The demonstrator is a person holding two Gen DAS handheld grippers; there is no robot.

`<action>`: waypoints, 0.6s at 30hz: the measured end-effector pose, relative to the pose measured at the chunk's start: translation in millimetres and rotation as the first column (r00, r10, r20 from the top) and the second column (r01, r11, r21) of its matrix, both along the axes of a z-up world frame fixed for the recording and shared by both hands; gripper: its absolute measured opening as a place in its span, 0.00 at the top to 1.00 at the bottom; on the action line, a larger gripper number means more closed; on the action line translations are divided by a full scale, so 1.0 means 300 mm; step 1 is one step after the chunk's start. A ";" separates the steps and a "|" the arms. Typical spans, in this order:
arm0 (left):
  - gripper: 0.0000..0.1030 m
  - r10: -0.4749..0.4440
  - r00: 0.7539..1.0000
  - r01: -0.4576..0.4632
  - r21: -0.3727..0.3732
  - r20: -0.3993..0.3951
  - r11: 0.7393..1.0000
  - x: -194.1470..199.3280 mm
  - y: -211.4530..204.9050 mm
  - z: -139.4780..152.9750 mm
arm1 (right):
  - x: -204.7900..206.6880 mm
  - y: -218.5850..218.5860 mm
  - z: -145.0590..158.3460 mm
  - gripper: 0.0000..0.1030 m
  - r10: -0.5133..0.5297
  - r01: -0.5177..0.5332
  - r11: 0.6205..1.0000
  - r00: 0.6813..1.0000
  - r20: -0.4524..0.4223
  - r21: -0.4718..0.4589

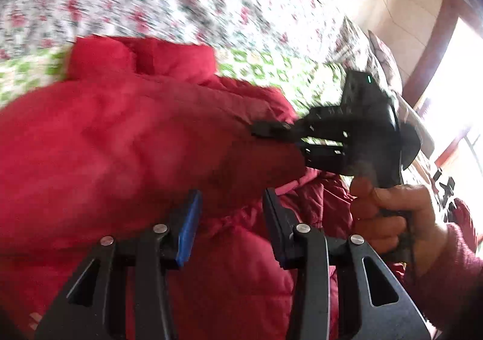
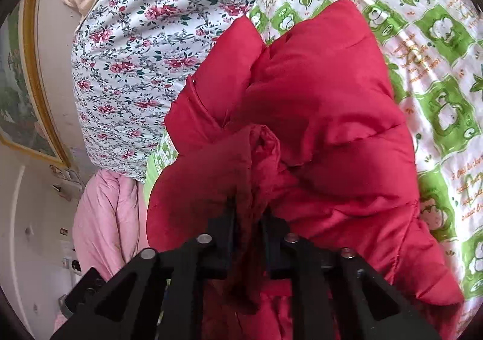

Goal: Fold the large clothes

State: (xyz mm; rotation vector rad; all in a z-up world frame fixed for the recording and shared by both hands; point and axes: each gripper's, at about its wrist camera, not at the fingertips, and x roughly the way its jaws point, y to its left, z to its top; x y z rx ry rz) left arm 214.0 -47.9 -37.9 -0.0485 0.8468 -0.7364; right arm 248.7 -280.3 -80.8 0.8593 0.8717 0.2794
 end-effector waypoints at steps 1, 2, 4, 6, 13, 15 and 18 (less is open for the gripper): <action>0.62 0.029 0.999 -0.028 -0.007 0.018 1.000 -0.001 0.051 0.030 | -0.003 0.000 0.004 0.89 -0.001 0.001 1.000 1.000 0.004 -0.008; 0.62 0.052 0.998 -0.051 -0.008 0.032 0.999 0.006 0.087 0.052 | -0.007 0.004 0.020 0.90 -0.001 0.001 0.999 1.000 0.015 -0.035; 0.62 0.119 0.991 -0.119 -0.009 0.066 0.993 0.031 0.177 0.100 | -0.013 0.017 0.059 0.91 0.010 -0.006 0.996 0.999 0.042 -0.087; 0.62 0.176 0.981 -0.177 -0.005 0.085 0.984 0.072 0.247 0.128 | -0.022 0.026 0.100 0.91 0.019 -0.011 0.993 0.998 0.063 -0.121; 0.62 0.329 0.944 -0.329 0.015 0.035 0.944 0.220 0.450 0.087 | -0.074 0.019 0.249 0.92 0.034 -0.004 0.978 0.990 0.139 -0.210; 0.62 0.334 0.942 -0.334 0.016 0.005 0.942 0.243 0.463 0.050 | -0.078 0.016 0.261 0.93 0.031 0.005 0.971 0.989 0.144 -0.239; 0.62 0.315 0.948 -0.314 0.045 -0.037 0.949 0.271 0.448 -0.013 | -0.075 -0.013 0.229 0.93 0.003 0.033 0.958 0.992 0.125 -0.285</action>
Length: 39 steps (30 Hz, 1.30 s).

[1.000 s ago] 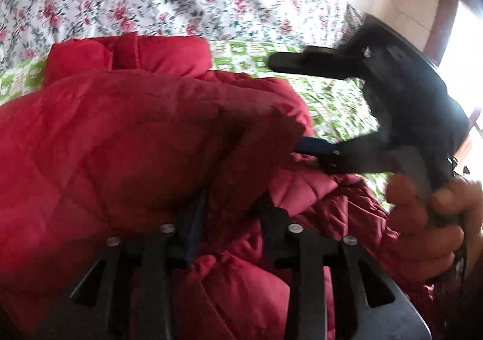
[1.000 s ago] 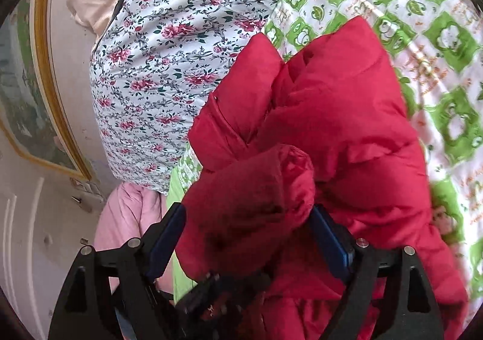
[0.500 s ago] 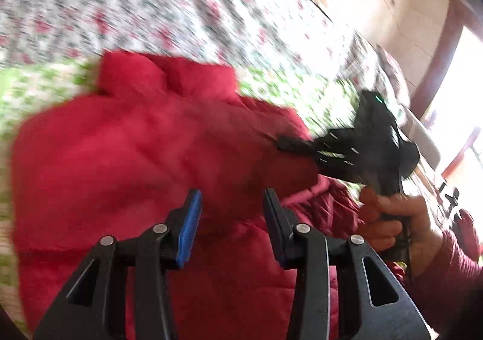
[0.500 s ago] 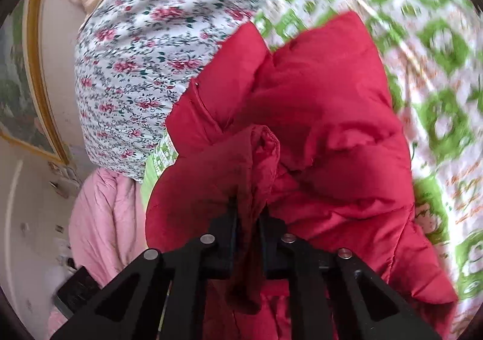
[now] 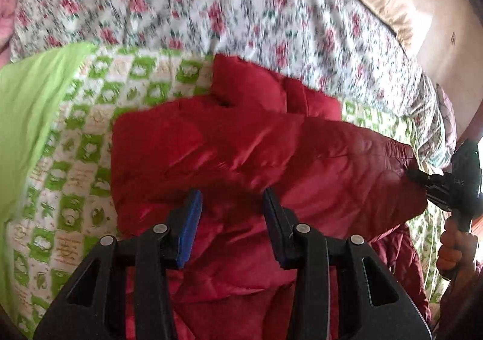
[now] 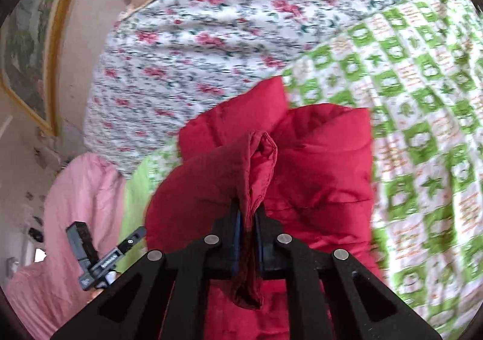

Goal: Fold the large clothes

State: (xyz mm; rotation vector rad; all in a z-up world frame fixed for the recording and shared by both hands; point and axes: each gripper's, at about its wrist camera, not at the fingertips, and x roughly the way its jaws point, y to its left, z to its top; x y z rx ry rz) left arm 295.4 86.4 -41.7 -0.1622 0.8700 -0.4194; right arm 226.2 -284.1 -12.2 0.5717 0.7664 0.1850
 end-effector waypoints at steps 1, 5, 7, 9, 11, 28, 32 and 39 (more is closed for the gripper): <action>0.62 -0.007 1.000 0.007 0.009 -0.012 1.000 -0.001 -0.007 -0.019 | 0.004 -0.013 -0.026 0.93 -0.016 0.016 1.000 1.000 -0.019 -0.006; 0.62 -0.026 0.999 0.027 0.063 -0.024 0.998 0.009 -0.043 -0.061 | 0.025 -0.027 -0.131 0.92 -0.041 0.036 0.997 0.996 -0.083 -0.068; 0.62 -0.030 0.999 0.032 0.088 -0.022 0.996 0.006 -0.052 -0.068 | 0.028 -0.013 -0.155 0.80 -0.057 0.044 0.990 0.994 -0.097 -0.134; 0.62 -0.033 0.999 0.036 0.091 -0.030 0.995 0.008 -0.050 -0.073 | 0.007 0.005 -0.120 0.71 -0.108 0.089 0.973 0.991 -0.080 -0.214; 0.62 -0.038 0.999 0.041 0.099 -0.027 0.994 0.002 -0.052 -0.077 | -0.030 0.057 -0.036 0.69 -0.177 0.166 0.925 0.984 0.002 -0.343; 0.61 -0.050 0.997 0.056 0.091 -0.059 0.994 0.019 -0.056 -0.112 | 0.078 0.232 -0.243 0.61 -0.098 0.026 0.871 0.988 -0.121 -0.490; 0.61 -0.052 0.997 0.057 0.085 -0.058 0.995 0.021 -0.052 -0.128 | 0.089 0.223 -0.272 0.61 -0.098 0.022 0.872 0.987 -0.131 -0.489; 0.61 -0.048 0.997 0.055 0.111 -0.064 0.992 0.030 -0.062 -0.140 | 0.079 0.221 -0.261 0.61 -0.113 0.039 0.883 0.985 -0.129 -0.468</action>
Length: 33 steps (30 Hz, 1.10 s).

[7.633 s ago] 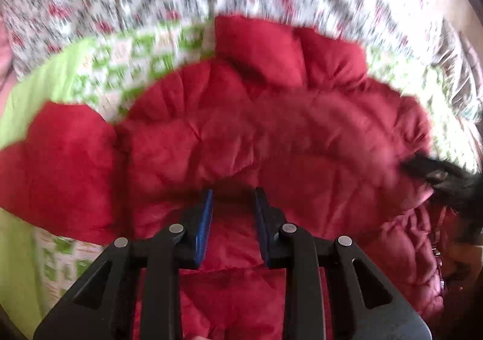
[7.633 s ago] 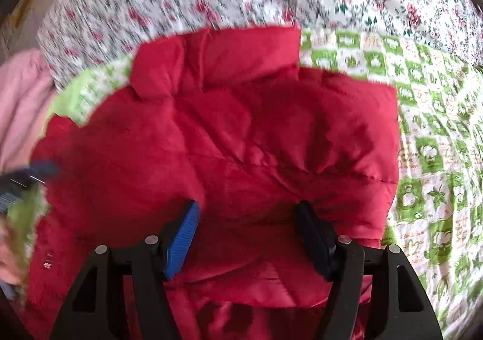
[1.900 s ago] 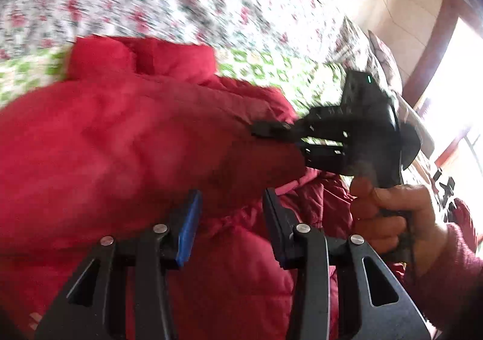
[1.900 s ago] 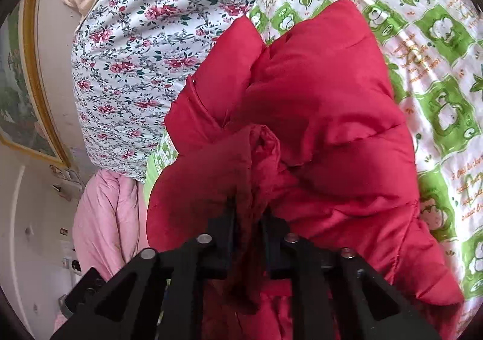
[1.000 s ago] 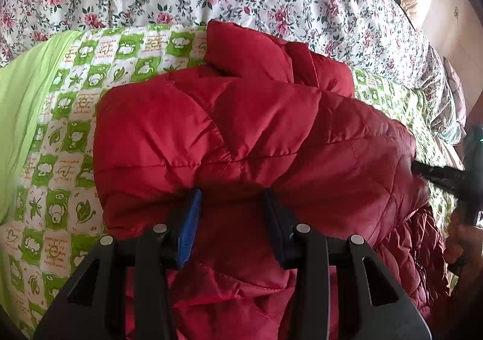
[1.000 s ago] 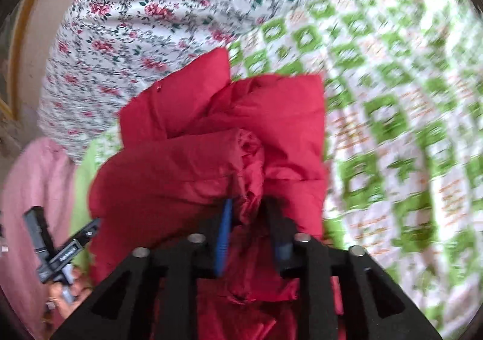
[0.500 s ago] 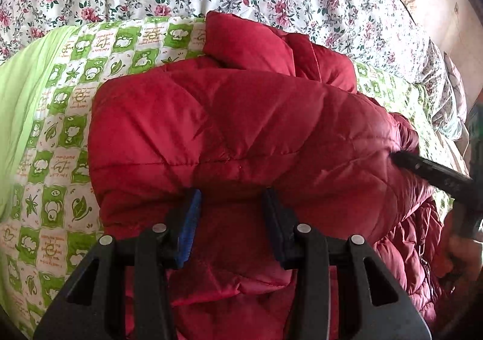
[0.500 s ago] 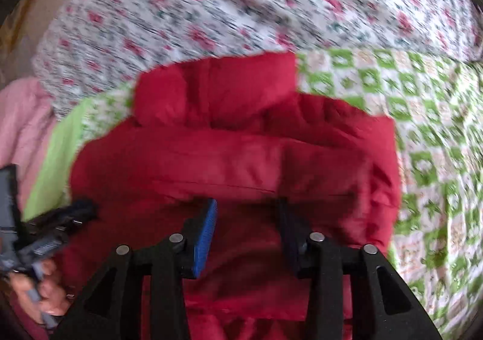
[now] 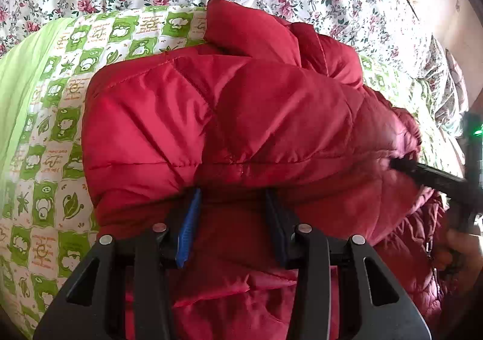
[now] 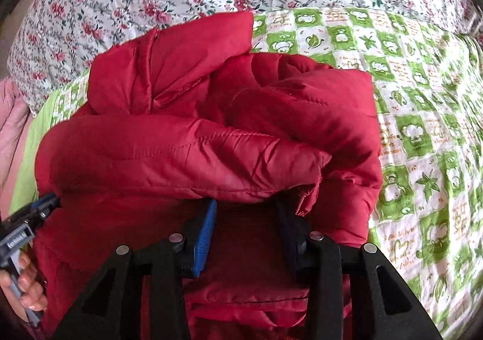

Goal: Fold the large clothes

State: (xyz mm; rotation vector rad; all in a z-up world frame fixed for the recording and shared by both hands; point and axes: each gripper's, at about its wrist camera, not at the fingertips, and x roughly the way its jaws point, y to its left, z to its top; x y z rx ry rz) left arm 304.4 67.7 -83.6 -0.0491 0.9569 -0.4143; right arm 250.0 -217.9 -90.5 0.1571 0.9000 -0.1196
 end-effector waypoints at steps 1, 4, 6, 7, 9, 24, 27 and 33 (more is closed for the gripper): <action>0.61 0.001 1.000 -0.001 0.003 -0.001 1.000 0.001 -0.001 -0.002 | -0.007 0.012 0.014 0.61 -0.003 0.003 1.000 1.000 0.005 -0.003; 0.61 0.002 1.000 -0.002 0.006 0.000 1.000 0.002 -0.002 -0.004 | -0.064 0.052 0.089 0.56 0.007 -0.006 1.000 0.997 0.077 -0.013; 0.60 0.002 1.000 -0.002 0.009 -0.001 1.000 0.003 -0.003 -0.004 | -0.074 0.074 0.108 0.58 0.035 -0.034 0.999 0.995 0.092 -0.016; 0.60 0.002 1.000 -0.002 0.010 -0.001 1.000 0.002 -0.002 -0.004 | -0.067 0.079 0.101 0.58 0.040 -0.038 0.999 0.996 0.076 -0.026; 0.61 0.000 1.000 0.000 0.009 -0.001 1.000 0.002 -0.001 -0.003 | -0.033 0.070 0.042 0.58 0.018 -0.019 0.997 1.000 -0.007 -0.073; 0.61 0.009 0.999 -0.008 0.022 -0.048 1.000 -0.088 0.091 0.086 | -0.015 -0.011 -0.011 0.58 0.032 -0.032 0.999 0.999 -0.011 0.018; 0.61 0.023 0.999 -0.023 0.010 -0.045 1.000 -0.137 0.137 0.122 | -0.028 -0.014 0.003 0.58 0.029 -0.029 0.999 0.999 -0.016 0.018; 0.61 0.064 0.996 -0.065 -0.018 -0.055 0.998 -0.249 0.253 0.148 | -0.154 -0.031 0.089 0.56 0.017 -0.021 0.996 0.999 0.044 0.088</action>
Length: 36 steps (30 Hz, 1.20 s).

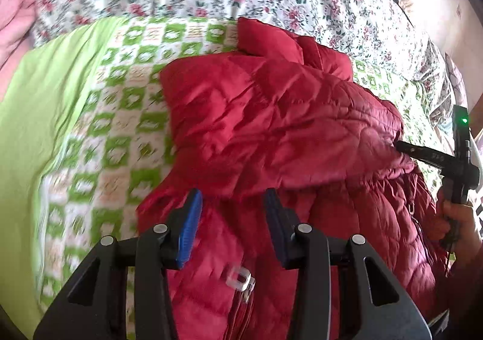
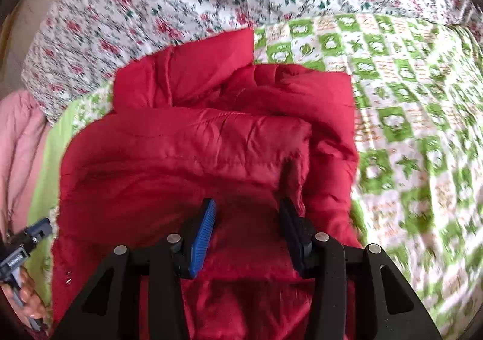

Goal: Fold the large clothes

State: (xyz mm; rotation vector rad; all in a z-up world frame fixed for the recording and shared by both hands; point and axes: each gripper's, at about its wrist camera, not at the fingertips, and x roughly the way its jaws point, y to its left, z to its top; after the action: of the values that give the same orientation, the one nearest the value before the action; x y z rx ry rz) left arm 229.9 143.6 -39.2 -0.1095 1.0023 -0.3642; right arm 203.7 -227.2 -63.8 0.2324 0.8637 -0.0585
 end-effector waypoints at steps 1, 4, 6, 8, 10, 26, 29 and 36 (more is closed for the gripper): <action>0.61 0.009 1.000 -0.009 -0.014 -0.009 1.000 -0.018 0.021 -0.002 | -0.025 -0.002 0.012 0.56 0.002 -0.003 1.000 1.000 0.008 0.008; 0.61 0.034 0.999 -0.035 -0.026 -0.032 0.999 -0.062 0.066 -0.016 | -0.100 -0.004 0.038 0.55 0.015 -0.015 1.000 1.000 0.019 0.016; 0.61 0.042 0.998 -0.043 -0.027 -0.042 0.999 -0.085 0.086 -0.025 | -0.146 -0.003 0.048 0.54 0.025 -0.025 1.000 1.000 0.016 0.016; 0.61 0.050 0.997 -0.052 -0.030 -0.056 0.998 -0.107 0.101 -0.036 | -0.180 -0.010 0.052 0.54 0.028 -0.028 0.999 1.000 0.014 0.017; 0.61 0.055 0.996 -0.058 -0.034 -0.067 0.998 -0.129 0.110 -0.043 | -0.216 -0.016 0.049 0.53 0.029 -0.029 0.999 1.000 0.010 0.019; 0.54 0.038 0.975 -0.053 -0.064 -0.220 0.997 -0.340 0.266 -0.088 | -0.577 -0.115 0.029 0.34 0.032 -0.029 0.999 0.996 -0.086 0.037; 0.53 0.016 0.970 -0.029 -0.053 -0.241 0.998 -0.389 0.278 -0.099 | -0.648 -0.134 0.005 0.32 0.021 -0.016 0.999 0.993 -0.119 0.046; 0.52 -0.018 0.966 0.011 -0.029 -0.259 1.000 -0.470 0.288 -0.112 | -0.776 -0.137 -0.084 0.32 0.017 -0.001 0.997 0.981 -0.196 0.080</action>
State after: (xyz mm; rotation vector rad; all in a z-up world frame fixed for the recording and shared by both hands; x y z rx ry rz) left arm 88.9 230.1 -72.8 -0.1782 1.2580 -0.3831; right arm -29.1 -268.5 -88.8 0.3009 1.0648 -0.0387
